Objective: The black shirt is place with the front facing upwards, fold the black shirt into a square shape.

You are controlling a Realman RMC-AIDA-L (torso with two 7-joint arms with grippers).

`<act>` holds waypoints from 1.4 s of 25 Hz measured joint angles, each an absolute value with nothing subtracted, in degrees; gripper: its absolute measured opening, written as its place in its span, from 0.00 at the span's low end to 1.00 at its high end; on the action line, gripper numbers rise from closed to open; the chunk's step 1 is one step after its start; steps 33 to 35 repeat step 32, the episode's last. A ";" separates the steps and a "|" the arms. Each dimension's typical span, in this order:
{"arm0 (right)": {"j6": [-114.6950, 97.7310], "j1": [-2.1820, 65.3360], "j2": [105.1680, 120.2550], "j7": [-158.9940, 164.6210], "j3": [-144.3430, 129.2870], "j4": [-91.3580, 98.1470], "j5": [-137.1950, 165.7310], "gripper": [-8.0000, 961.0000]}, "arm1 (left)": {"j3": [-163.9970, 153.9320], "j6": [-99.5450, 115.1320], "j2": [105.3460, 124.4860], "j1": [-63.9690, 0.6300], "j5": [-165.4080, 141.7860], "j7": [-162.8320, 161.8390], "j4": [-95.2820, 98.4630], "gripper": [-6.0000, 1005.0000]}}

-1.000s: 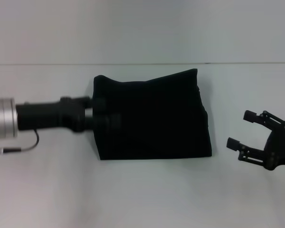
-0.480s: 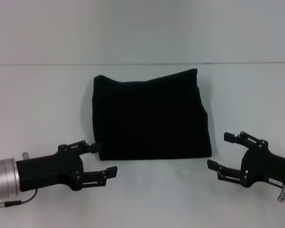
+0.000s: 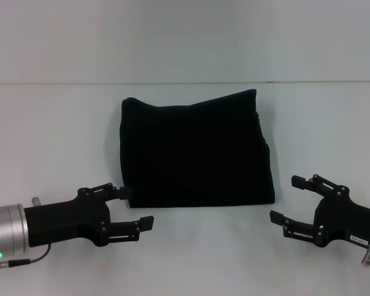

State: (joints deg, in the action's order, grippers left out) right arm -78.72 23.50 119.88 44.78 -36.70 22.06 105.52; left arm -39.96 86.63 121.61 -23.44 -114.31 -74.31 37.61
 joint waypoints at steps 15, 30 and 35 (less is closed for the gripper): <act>-79.20 23.46 119.80 44.73 -37.05 22.06 105.70 0.96 | -40.44 86.57 121.64 -23.62 -114.35 -74.45 37.52 0.87; -80.28 23.46 119.79 44.73 -36.73 22.06 105.69 0.96 | -40.14 86.57 121.70 -23.91 -114.35 -74.40 37.52 0.87; -80.41 23.47 119.79 44.73 -36.68 22.06 105.71 0.96 | -40.10 86.57 121.72 -23.91 -114.35 -74.36 37.27 0.87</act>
